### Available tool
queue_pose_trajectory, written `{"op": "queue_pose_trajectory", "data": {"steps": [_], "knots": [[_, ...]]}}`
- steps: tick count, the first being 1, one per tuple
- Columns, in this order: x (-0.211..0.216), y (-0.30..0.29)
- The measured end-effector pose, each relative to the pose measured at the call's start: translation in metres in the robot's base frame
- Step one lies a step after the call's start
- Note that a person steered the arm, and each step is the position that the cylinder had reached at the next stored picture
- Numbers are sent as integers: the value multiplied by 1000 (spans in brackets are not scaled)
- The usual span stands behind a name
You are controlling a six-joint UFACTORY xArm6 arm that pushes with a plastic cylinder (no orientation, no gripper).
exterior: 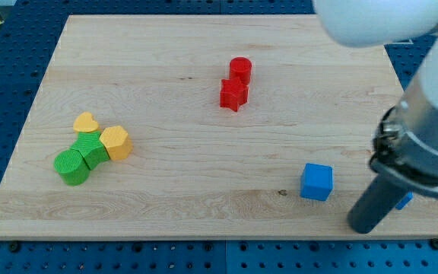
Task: Nudge the yellow heart left a bit
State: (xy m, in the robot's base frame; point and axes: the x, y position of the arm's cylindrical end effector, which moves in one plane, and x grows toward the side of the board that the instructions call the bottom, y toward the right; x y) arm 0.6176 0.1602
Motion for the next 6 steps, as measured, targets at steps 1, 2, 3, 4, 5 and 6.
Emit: {"op": "queue_pose_trajectory", "data": {"steps": [1,2,3,4,5,6], "knots": [[-7,-32],[-23,-58],[-23,-58],[-39,-66],[-42,-66],[-51,-83]]}}
